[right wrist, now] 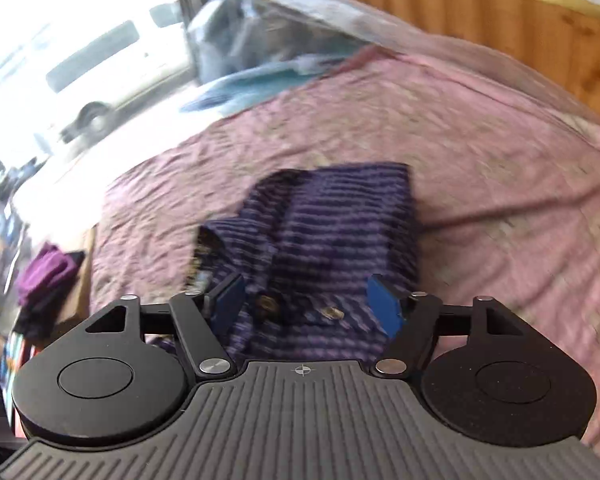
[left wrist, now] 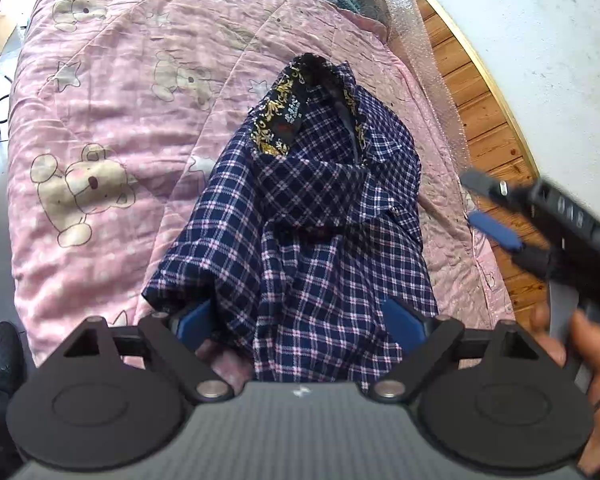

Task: Fold clothes

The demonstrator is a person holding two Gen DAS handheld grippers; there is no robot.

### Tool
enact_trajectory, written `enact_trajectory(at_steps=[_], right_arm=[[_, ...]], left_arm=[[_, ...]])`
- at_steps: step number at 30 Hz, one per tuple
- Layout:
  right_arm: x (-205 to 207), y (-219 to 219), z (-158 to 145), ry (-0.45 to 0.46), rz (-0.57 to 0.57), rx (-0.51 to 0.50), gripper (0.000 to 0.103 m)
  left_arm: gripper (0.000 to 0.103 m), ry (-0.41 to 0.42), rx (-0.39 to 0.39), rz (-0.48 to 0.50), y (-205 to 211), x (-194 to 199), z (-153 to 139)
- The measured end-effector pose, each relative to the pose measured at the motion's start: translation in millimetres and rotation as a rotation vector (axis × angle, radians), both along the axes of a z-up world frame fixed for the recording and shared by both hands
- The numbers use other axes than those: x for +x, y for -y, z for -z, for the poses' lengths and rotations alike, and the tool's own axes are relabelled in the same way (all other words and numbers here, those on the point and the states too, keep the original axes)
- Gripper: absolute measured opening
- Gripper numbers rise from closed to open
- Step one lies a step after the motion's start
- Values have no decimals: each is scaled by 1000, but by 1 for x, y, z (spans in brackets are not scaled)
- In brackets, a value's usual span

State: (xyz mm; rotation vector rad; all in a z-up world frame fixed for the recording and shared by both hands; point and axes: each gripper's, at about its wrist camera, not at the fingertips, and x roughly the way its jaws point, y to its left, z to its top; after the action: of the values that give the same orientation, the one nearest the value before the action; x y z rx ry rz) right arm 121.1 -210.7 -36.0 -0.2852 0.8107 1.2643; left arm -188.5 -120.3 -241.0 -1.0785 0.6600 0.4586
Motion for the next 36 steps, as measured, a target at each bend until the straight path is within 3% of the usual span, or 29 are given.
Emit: enact_trajectory(at_steps=[4, 6, 7, 9, 10, 15, 17, 19, 21, 22, 23, 25, 27, 29, 30, 32, 36], right_arm=[[-45, -71, 10, 212, -272, -20, 76], [-50, -92, 30, 260, -349, -70, 64], [-52, -103, 40, 275, -382, -99, 56], [-43, -123, 61, 255, -408, -175, 29], [-37, -126, 64, 243, -403, -183, 8], [-5, -122, 16, 110, -265, -42, 4], [2, -125, 0, 80, -226, -11, 4], [4, -134, 2, 60, -210, -25, 4], [3, -144, 14, 39, -209, -60, 4], [0, -148, 25, 40, -217, -92, 5], [-3, -150, 36, 39, -227, -122, 20], [-6, -146, 50, 21, -248, -160, 34], [10, -118, 36, -12, -194, -97, 41], [34, -73, 17, -87, -86, -1, 72], [46, -47, 16, -124, -30, 22, 77], [70, 3, 14, -200, 76, 57, 81], [75, 78, 66, -405, 130, -73, 82]], left_arm=[[88, -2, 18, 15, 6, -5, -9], [88, -9, 38, 31, 11, -7, -11], [88, -18, 46, 42, 12, -6, -10], [87, -34, 56, 58, 15, -2, -6], [85, -36, 61, 65, 15, 0, -5], [76, -41, 85, 83, 13, 3, -5], [58, -63, 85, 85, 10, 5, -1], [47, -89, 74, 95, 3, 7, 2], [43, -96, 54, 101, -2, 5, 4], [43, -96, 41, 104, -4, 3, 4], [43, -98, 33, 106, -6, 2, 4], [45, -112, 45, 102, -7, -3, 1], [46, -99, 53, 81, -10, -11, -6], [55, -63, 41, 50, -16, -23, -13], [58, -43, 35, 25, -18, -29, -16], [86, -21, 45, -45, -25, -35, -20], [92, -6, 24, -76, -42, -18, -8]])
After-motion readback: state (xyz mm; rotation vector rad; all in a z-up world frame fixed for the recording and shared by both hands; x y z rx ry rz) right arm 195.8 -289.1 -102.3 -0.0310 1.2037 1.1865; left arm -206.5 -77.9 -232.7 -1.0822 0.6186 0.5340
